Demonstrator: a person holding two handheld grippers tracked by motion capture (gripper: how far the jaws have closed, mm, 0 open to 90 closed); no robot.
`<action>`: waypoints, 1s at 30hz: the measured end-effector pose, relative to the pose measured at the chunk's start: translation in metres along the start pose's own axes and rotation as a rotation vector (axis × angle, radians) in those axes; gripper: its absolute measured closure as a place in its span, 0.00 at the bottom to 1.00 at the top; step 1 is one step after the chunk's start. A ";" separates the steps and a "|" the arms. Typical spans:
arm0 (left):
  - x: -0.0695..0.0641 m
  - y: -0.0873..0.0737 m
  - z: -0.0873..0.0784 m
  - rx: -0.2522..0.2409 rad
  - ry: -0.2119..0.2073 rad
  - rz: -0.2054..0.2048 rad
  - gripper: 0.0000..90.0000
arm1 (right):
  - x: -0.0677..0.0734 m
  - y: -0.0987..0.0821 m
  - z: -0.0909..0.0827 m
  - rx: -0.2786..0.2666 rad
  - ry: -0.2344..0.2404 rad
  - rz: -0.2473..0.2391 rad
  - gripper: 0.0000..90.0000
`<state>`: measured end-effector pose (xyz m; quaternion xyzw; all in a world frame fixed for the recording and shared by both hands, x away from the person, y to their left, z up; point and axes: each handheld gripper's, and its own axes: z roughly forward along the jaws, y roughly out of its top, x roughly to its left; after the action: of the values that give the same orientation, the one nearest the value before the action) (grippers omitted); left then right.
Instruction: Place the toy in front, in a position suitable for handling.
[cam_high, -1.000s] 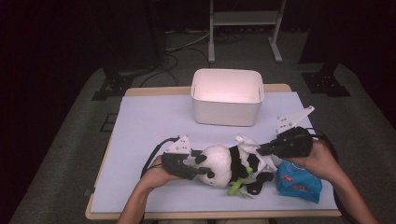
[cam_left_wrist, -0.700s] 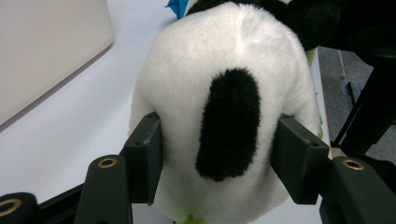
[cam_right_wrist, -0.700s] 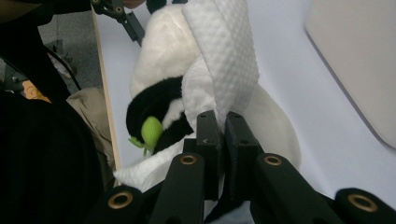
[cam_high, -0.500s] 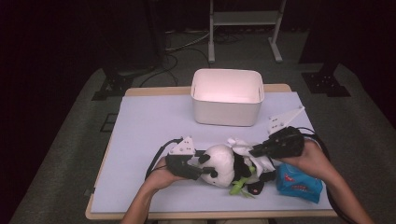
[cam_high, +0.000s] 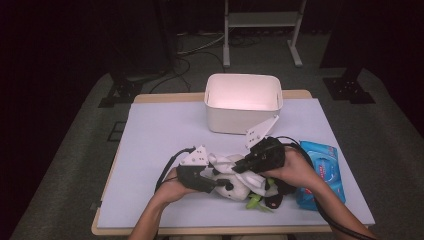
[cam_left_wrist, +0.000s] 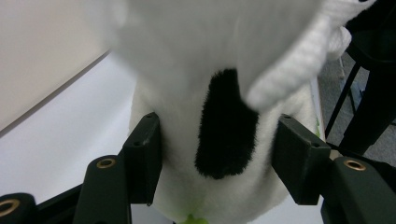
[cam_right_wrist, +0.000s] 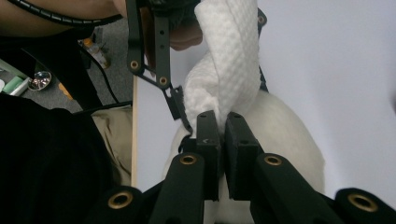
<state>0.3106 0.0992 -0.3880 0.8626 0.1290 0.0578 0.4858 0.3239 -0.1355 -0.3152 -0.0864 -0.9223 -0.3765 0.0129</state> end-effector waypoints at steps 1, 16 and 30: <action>0.000 0.000 0.000 0.000 -0.002 -0.002 0.43 | 0.000 0.002 0.003 -0.005 0.006 0.000 0.94; 0.002 -0.003 -0.002 -0.004 -0.018 -0.009 0.42 | -0.012 -0.026 -0.027 -0.010 -0.055 0.064 0.94; 0.006 0.000 -0.003 0.024 -0.038 -0.039 0.32 | -0.023 -0.074 -0.067 -0.045 -0.126 0.177 0.94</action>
<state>0.3154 0.1027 -0.3865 0.8667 0.1373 0.0304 0.4786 0.3311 -0.2374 -0.3200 -0.1913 -0.9014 -0.3882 -0.0137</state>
